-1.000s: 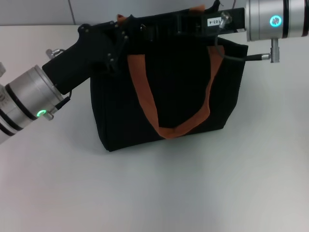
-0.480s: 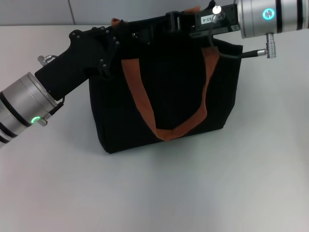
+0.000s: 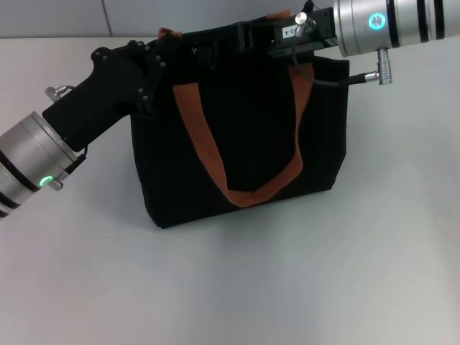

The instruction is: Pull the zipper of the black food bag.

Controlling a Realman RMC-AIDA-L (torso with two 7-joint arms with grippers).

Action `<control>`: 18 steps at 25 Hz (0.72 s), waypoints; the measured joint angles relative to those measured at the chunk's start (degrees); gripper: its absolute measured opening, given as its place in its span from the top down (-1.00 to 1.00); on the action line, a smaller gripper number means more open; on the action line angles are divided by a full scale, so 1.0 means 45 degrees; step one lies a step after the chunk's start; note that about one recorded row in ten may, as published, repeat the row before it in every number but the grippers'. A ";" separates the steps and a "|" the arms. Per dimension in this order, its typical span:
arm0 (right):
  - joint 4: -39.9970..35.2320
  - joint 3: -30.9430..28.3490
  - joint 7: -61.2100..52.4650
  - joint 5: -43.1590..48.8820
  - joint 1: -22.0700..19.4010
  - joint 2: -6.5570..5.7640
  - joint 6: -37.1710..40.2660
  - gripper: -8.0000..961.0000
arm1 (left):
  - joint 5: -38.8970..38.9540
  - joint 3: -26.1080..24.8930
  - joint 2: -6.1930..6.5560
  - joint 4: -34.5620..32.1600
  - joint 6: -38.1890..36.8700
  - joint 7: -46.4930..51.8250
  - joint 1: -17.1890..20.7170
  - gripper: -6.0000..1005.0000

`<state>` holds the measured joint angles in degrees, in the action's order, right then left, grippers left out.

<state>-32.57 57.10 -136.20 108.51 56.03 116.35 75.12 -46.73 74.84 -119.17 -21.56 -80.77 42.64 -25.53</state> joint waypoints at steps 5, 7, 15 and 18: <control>0.0002 0.0200 -0.0025 0.0116 0.0079 0.0003 -0.0242 0.98 | 0.0024 -0.0049 0.0011 0.0007 -0.0025 -0.0092 0.0050 0.82; 0.0052 0.0201 -0.0025 0.0174 0.0118 0.0003 -0.0258 0.98 | 0.0024 -0.0053 0.0012 0.0008 -0.0031 -0.0094 0.0050 0.82; 0.0504 0.0203 -0.0025 0.0379 0.0290 -0.0142 -0.0561 0.98 | 0.0310 -0.0069 0.0021 0.0009 -0.0055 -0.0101 0.0191 0.81; 0.0504 0.0171 -0.0025 0.0504 0.0289 -0.0161 -0.0620 0.98 | 0.0334 -0.0068 0.0036 0.0008 -0.0061 -0.0101 0.0222 0.81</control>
<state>-30.30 57.87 -136.32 110.78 57.33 115.63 72.33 -45.23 74.53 -119.01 -21.53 -81.05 42.18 -24.53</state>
